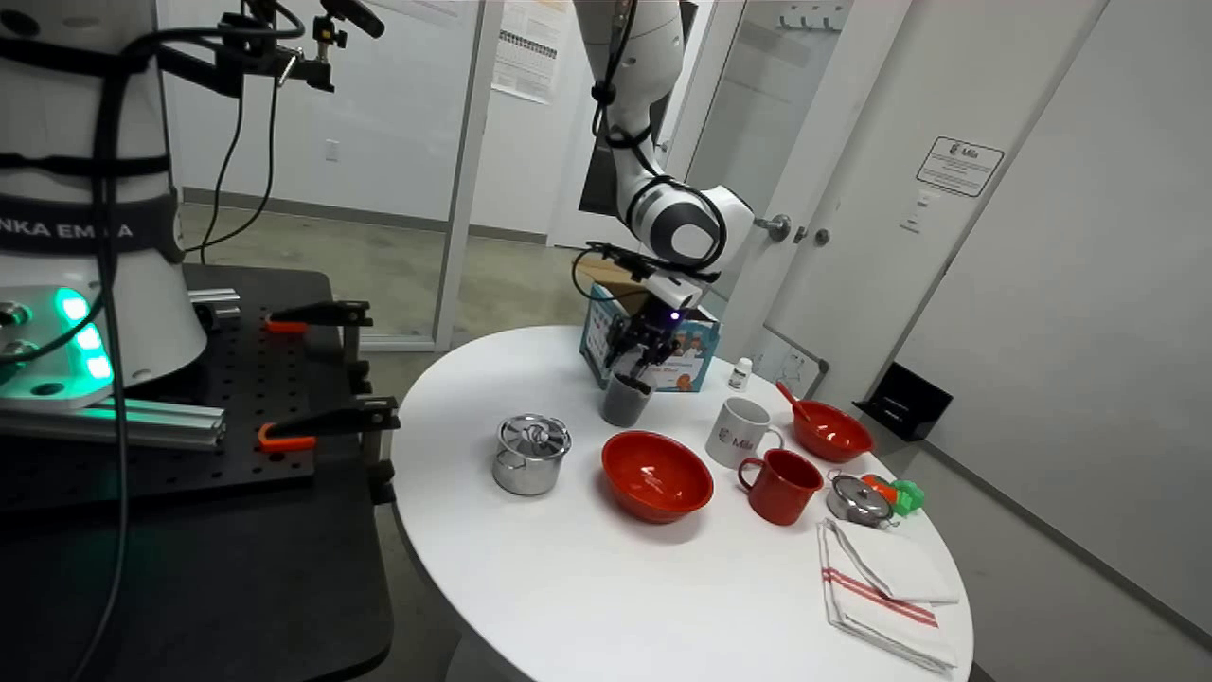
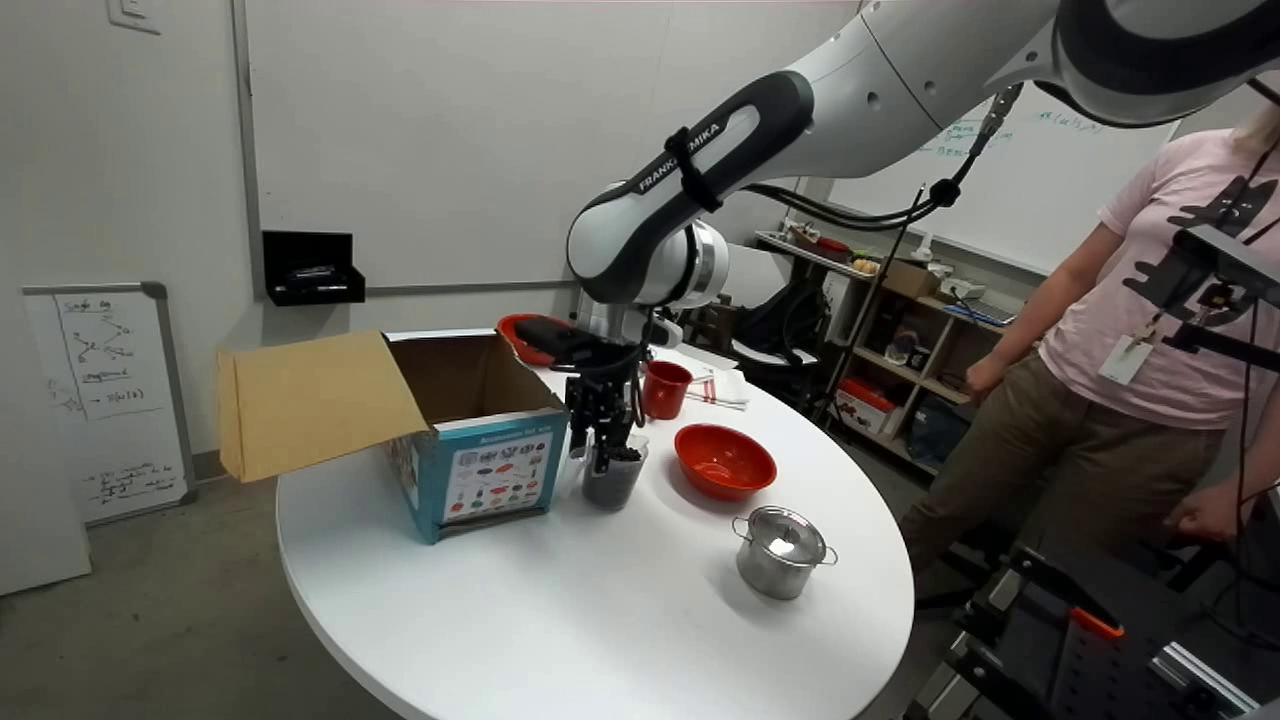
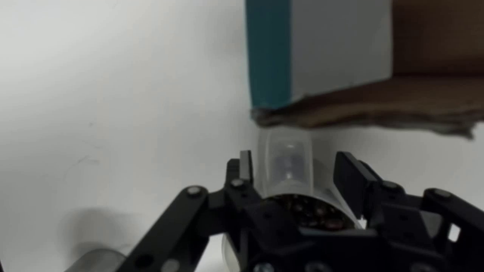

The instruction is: Pour some contents of the jug into the bowl

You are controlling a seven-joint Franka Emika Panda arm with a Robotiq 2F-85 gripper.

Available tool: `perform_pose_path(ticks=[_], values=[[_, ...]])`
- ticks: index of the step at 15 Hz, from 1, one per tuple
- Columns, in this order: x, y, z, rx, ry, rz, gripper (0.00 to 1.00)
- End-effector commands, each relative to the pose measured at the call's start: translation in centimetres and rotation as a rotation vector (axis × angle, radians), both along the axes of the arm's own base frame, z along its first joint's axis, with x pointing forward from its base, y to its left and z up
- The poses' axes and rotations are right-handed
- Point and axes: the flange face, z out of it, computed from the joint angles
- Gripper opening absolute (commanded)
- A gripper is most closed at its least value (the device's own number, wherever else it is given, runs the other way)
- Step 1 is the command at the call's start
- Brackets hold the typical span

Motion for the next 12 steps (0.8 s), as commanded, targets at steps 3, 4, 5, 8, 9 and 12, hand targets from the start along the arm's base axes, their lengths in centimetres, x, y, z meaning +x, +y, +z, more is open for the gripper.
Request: perform_pose_path(ticks=[3, 4, 5, 8, 9, 12], values=[[0.57, 0.39, 0.84, 0.001, -0.001, 0.006, 1.00], [0.64, 0.48, 0.93, 0.001, -0.003, 0.009, 0.91], [0.73, 0.57, 1.02, 0.001, -0.006, 0.012, 0.71], [1.03, 0.86, 1.32, 0.001, -0.016, 0.024, 0.56], [1.10, 0.94, 1.40, 0.000, -0.019, 0.027, 0.49], [1.21, 1.21, 1.57, 0.000, -0.023, 0.036, 0.27]])
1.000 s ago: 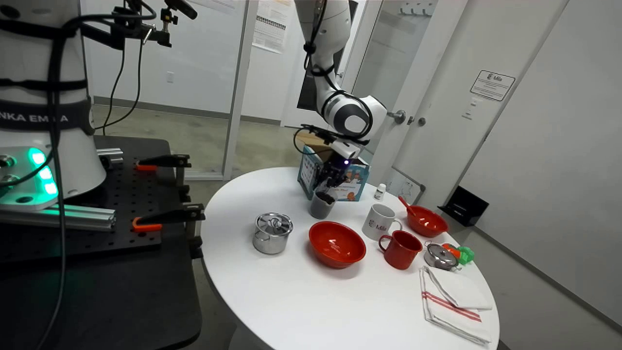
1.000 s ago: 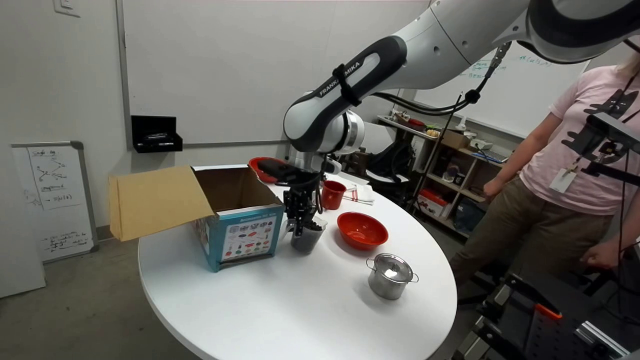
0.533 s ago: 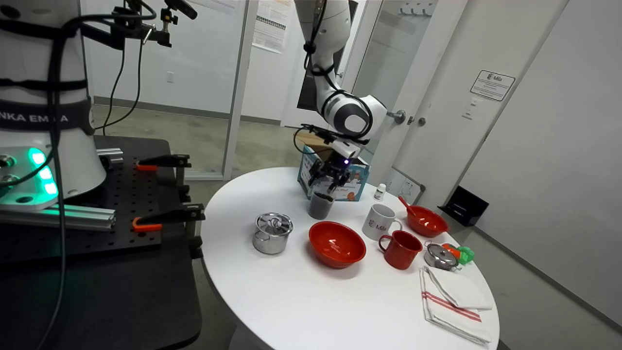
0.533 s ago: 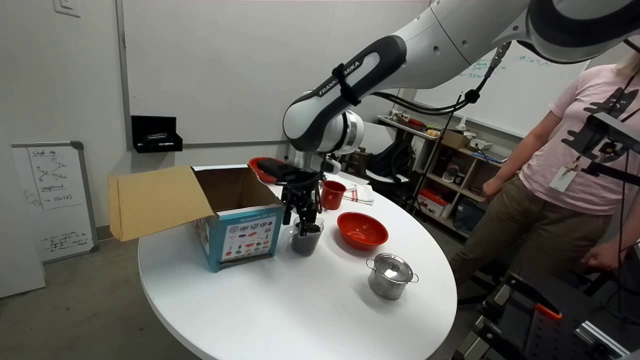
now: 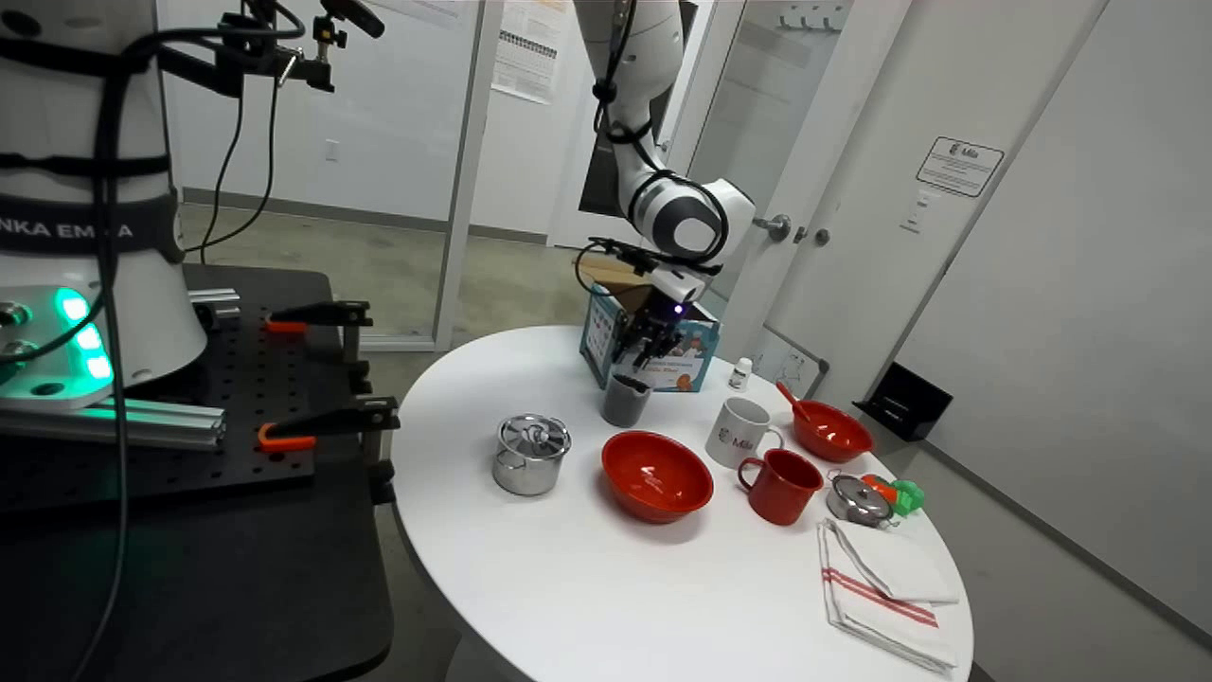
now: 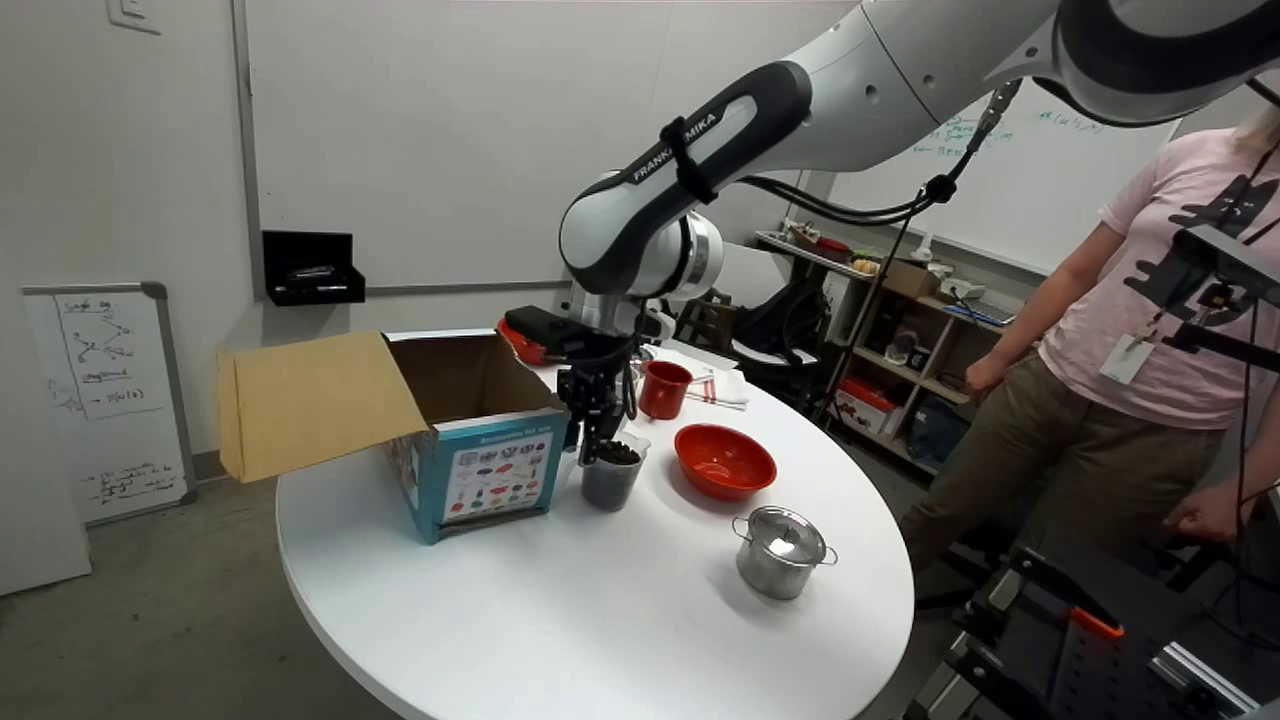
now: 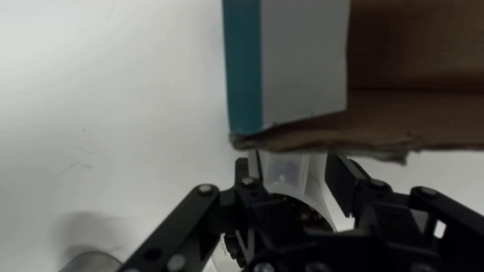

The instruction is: Pour some contents of the jug into the bowl

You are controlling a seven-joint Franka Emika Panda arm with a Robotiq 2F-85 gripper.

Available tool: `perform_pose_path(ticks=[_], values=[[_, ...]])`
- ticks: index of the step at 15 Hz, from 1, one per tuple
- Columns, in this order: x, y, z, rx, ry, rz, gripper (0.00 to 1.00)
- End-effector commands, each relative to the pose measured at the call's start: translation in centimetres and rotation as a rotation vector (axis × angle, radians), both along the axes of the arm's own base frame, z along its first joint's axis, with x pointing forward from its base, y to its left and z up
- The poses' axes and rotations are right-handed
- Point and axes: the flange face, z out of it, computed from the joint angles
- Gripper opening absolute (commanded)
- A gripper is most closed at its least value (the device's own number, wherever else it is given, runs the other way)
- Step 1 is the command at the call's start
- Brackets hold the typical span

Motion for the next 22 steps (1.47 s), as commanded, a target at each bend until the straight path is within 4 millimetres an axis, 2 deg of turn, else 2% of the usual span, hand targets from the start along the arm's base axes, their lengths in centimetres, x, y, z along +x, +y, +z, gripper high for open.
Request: perform_pose_path(ticks=[1, 3, 4, 8, 10, 12, 17, 20, 22], values=[[0.3, 0.5, 0.6, -0.003, 0.002, 0.024, 0.18], [0.2, 0.6, 0.5, -0.003, 0.004, 0.026, 0.03], [0.2, 0.6, 0.6, -0.003, 0.004, 0.025, 0.08], [0.1, 0.7, 1.7, 0.003, -0.002, 0.033, 0.08], [0.0, 1.0, 3.4, 0.019, -0.021, 0.056, 0.08], [-0.2, 1.2, 5.9, 0.026, -0.043, 0.083, 0.08], [-1.9, -0.2, 12.0, 0.057, -0.066, 0.123, 0.08], [-3.9, -1.7, 14.0, 0.084, -0.057, 0.121, 0.08], [-5.5, -3.1, 14.7, 0.107, -0.055, 0.080, 0.08]])
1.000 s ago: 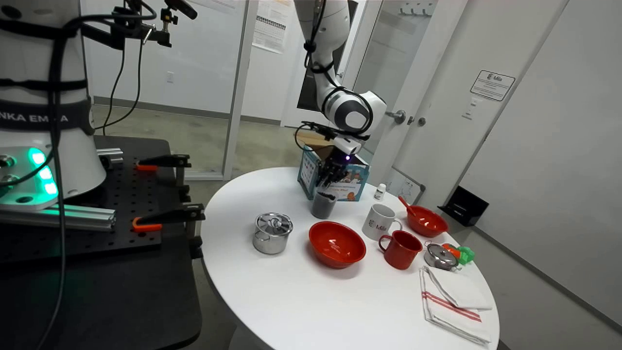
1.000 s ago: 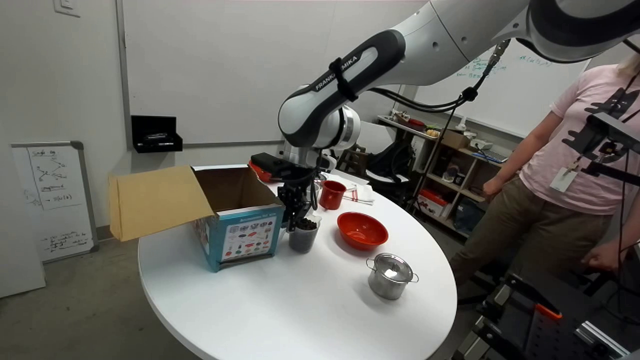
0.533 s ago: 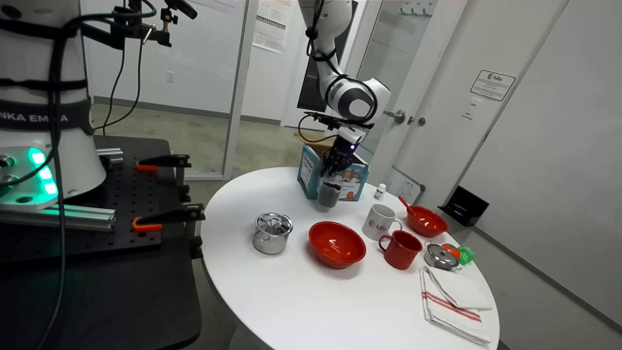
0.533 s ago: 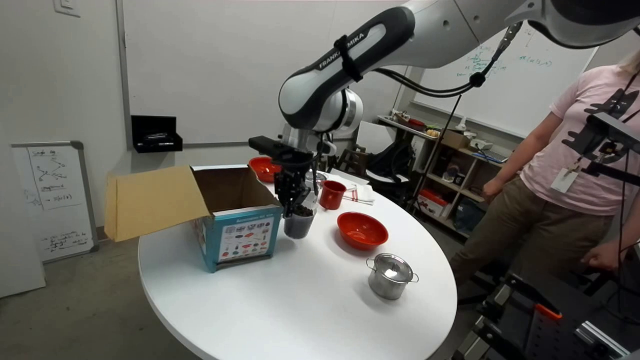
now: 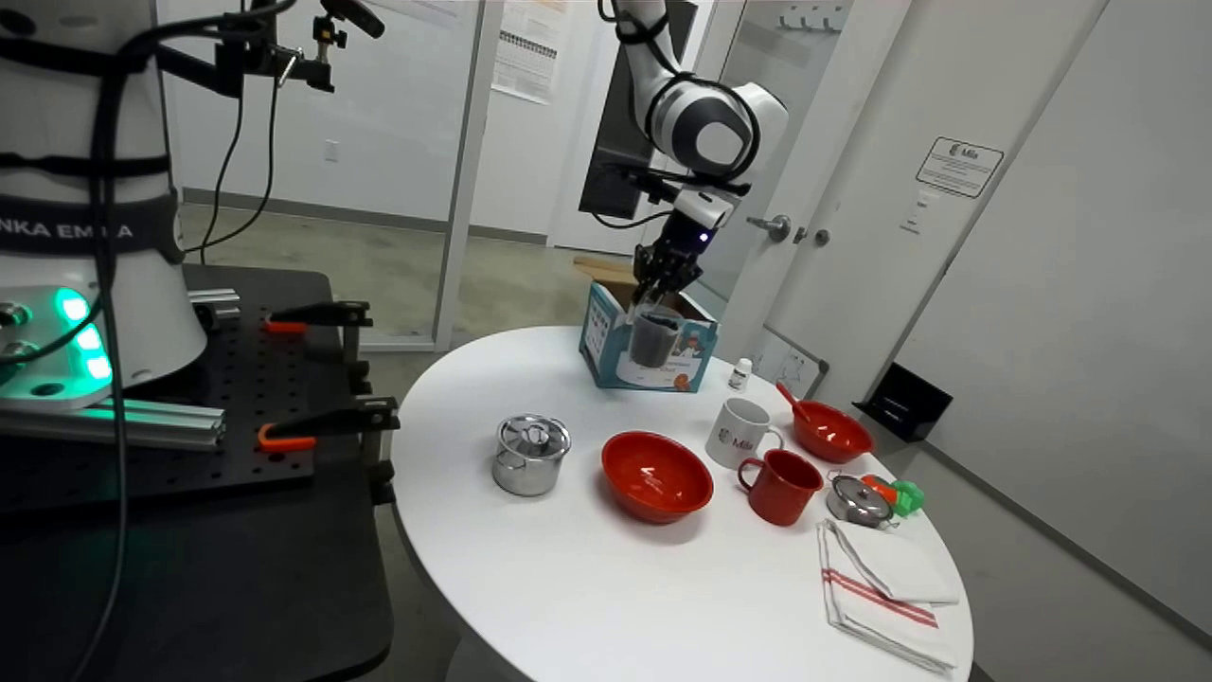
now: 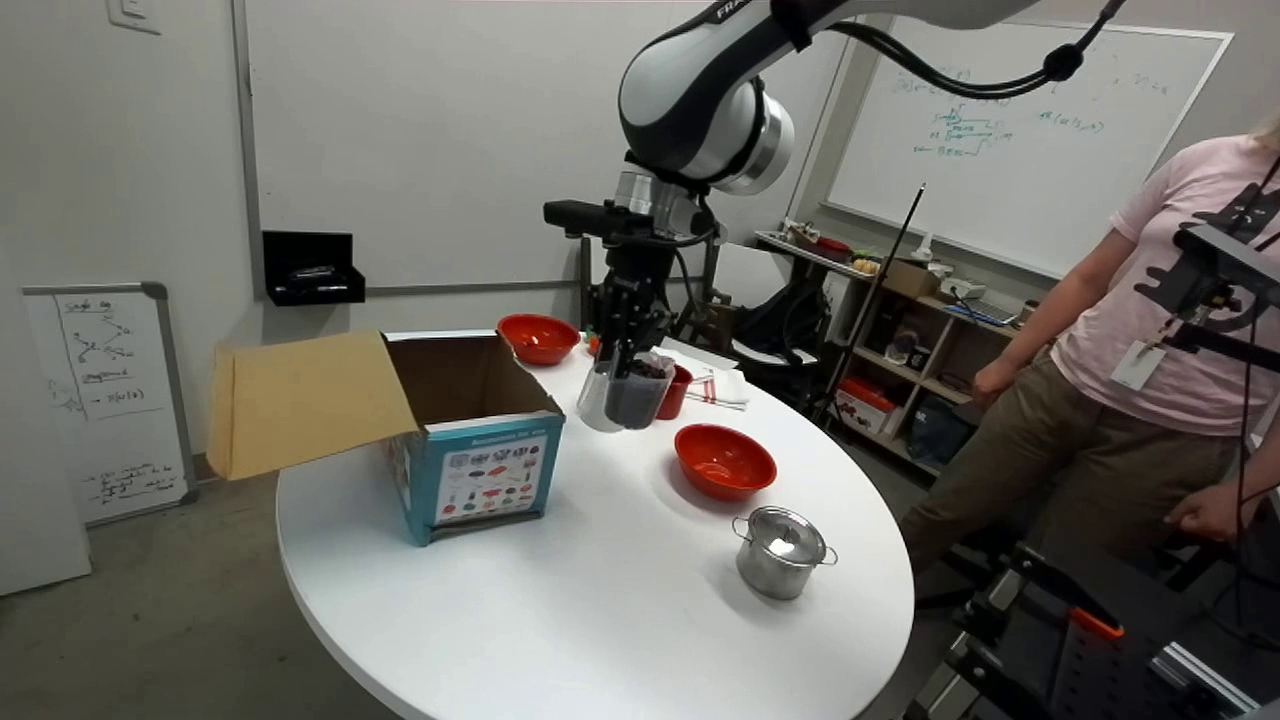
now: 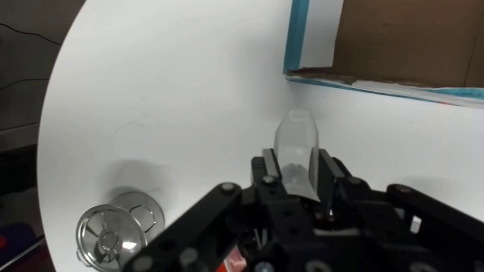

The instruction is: Pour some contents of the jug into the bowl

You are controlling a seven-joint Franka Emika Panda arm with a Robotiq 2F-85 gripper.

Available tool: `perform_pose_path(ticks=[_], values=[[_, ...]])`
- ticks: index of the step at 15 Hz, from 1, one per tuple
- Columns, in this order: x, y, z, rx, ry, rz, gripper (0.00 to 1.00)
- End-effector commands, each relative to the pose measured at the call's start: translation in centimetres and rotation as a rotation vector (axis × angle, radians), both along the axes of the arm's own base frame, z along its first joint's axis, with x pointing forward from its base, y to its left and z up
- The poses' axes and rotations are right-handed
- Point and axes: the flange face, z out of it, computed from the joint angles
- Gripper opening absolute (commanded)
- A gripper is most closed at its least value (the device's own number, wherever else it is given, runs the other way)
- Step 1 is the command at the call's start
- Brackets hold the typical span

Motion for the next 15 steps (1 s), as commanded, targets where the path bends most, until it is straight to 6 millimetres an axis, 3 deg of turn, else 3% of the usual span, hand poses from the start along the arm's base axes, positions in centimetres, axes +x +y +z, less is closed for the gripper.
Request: perform_pose_path(ticks=[1, 8, 12, 15], values=[[-4.0, -2.4, 1.9, 0.074, 0.005, -0.049, 0.08], [-12.8, -8.8, 1.1, 0.237, -0.094, -0.187, 0.08], [-17.7, -12.8, 1.5, 0.286, -0.153, -0.167, 0.08], [-18.6, -14.4, 2.9, 0.275, -0.165, -0.032, 0.08]])
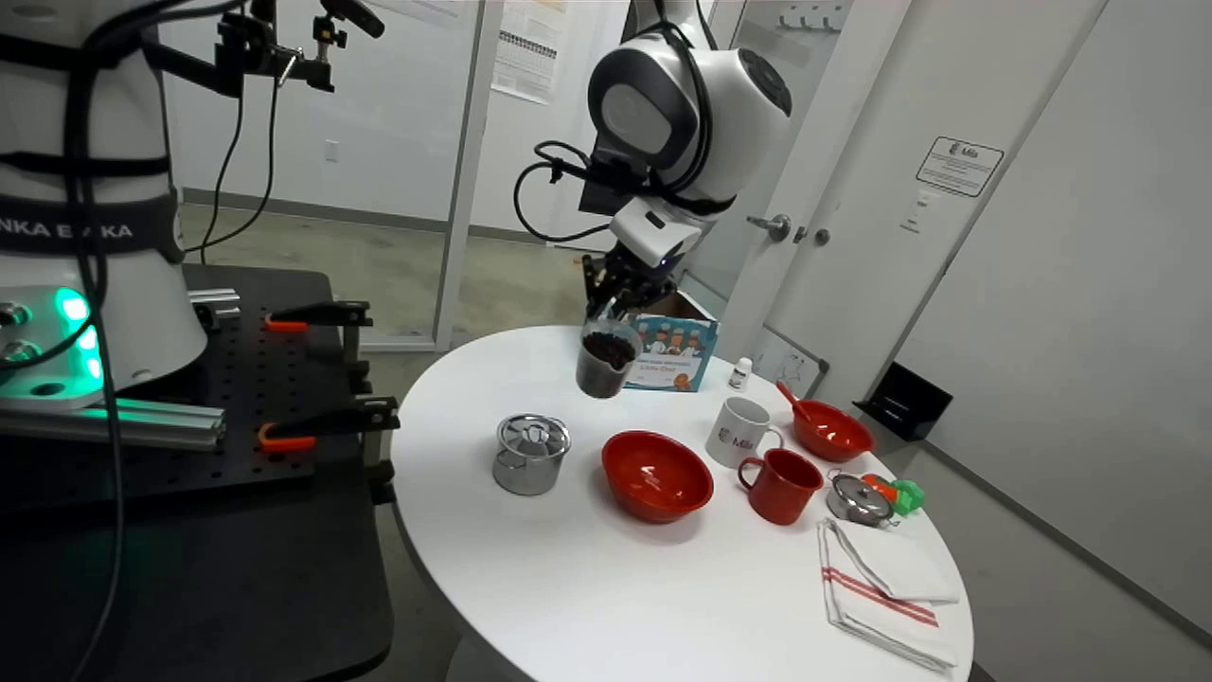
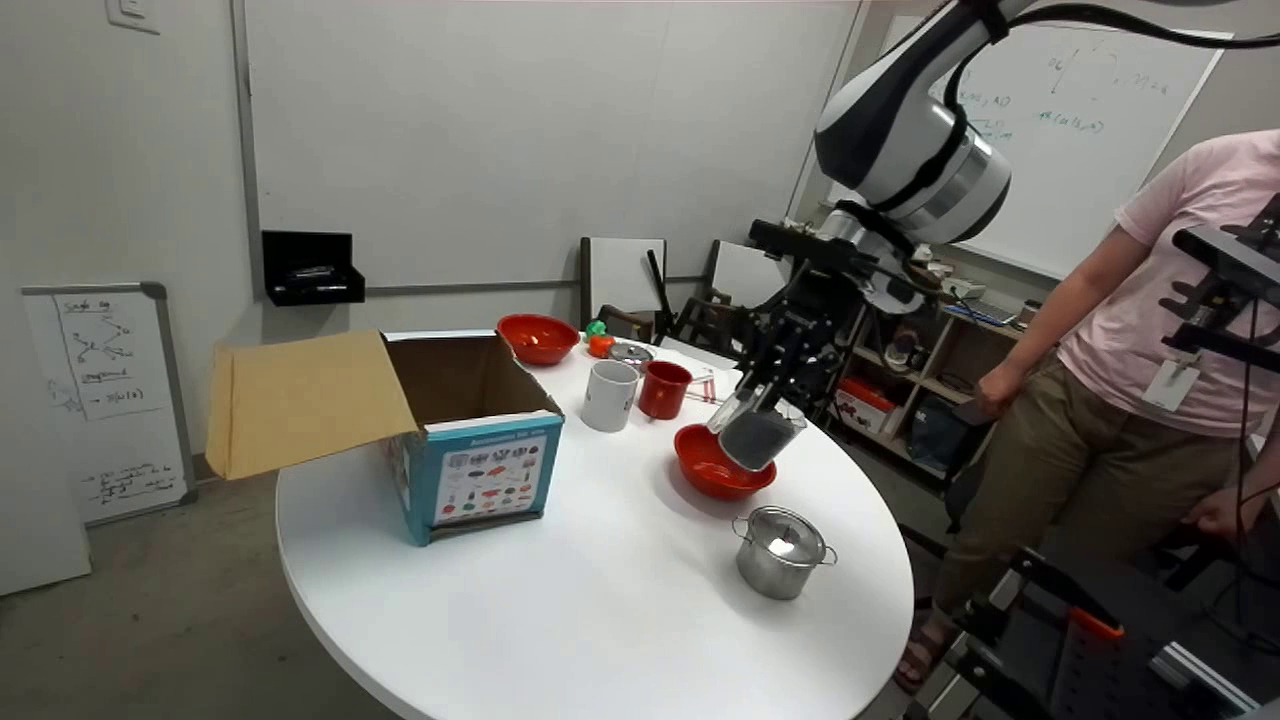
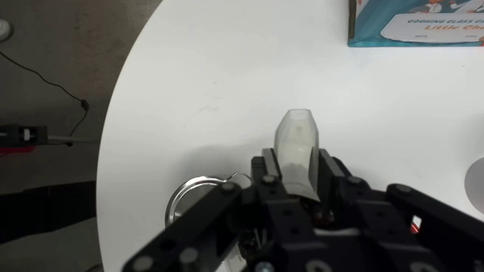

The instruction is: Pour some contents of the jug into the bowl

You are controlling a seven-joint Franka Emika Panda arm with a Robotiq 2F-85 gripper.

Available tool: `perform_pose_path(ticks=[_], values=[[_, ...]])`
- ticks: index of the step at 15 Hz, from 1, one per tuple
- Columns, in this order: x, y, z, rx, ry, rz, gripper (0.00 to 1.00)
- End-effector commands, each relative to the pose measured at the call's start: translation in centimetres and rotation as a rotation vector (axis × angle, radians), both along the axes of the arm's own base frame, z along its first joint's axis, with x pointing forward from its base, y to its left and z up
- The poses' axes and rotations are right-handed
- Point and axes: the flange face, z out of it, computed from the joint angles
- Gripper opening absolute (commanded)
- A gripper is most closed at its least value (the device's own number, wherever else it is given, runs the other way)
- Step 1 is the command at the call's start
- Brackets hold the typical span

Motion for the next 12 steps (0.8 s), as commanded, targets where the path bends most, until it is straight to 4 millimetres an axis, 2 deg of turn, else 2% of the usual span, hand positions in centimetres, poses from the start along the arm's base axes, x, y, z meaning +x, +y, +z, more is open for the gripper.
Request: perform_pose_path(ticks=[1, 4, 8, 9, 12], values=[[-1.7, -0.9, 3.1, -0.026, -0.057, 0.142, 0.08], [-2.1, -0.1, 4.9, -0.067, -0.054, 0.277, 0.08], [-2.0, 3.1, 6.4, -0.093, -0.009, 0.487, 0.09], [-1.4, 1.7, 5.3, -0.084, -0.016, 0.395, 0.28], [-1.5, 3.2, 5.8, -0.089, -0.008, 0.457, 0.28]])
